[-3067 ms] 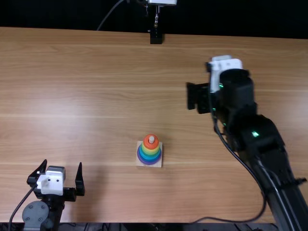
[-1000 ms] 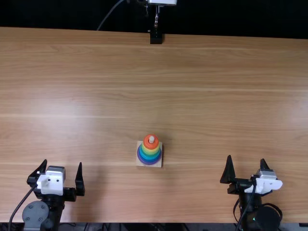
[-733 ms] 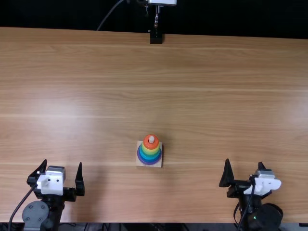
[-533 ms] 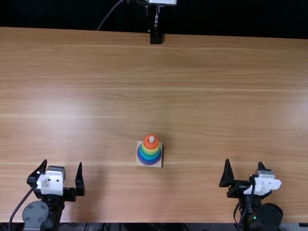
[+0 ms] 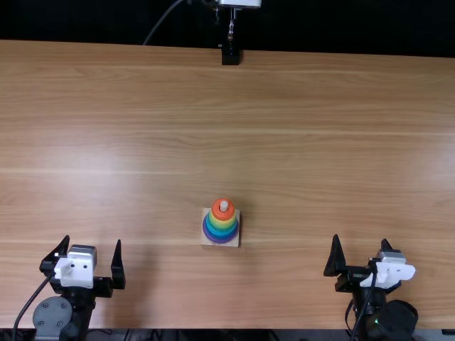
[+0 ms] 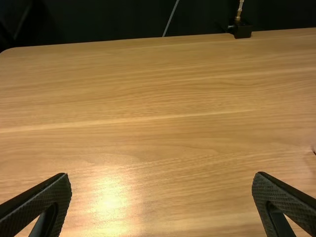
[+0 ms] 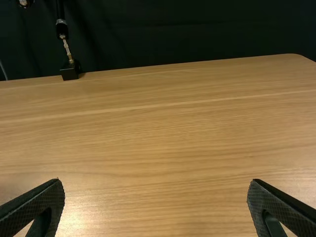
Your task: Build the Hanoi tower: stack the rings onto the peg from bottom to top in this color order: purple, dark blue, light blue, dark green, light green, yellow, orange.
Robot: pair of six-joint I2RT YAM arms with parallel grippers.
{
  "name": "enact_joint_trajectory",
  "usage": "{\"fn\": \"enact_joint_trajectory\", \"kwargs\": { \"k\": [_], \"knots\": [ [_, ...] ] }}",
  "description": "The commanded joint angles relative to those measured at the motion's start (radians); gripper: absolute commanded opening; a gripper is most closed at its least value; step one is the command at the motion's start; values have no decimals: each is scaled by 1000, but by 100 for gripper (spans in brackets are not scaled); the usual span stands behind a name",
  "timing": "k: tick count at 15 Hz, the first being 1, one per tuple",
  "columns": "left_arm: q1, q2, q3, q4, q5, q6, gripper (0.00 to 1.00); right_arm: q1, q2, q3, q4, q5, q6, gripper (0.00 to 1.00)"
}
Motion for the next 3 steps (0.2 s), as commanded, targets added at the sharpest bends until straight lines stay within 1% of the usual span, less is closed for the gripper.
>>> {"fn": "enact_joint_trajectory", "kwargs": {
  "k": [1,3],
  "knots": [
    [-6,-12,-105,-81,7,7,100,1,-12,-66,-79,-4,-3,100],
    [-6,-12,-105,-81,7,7,100,1,-12,-66,-79,-2,-3,100]
  ]
}}
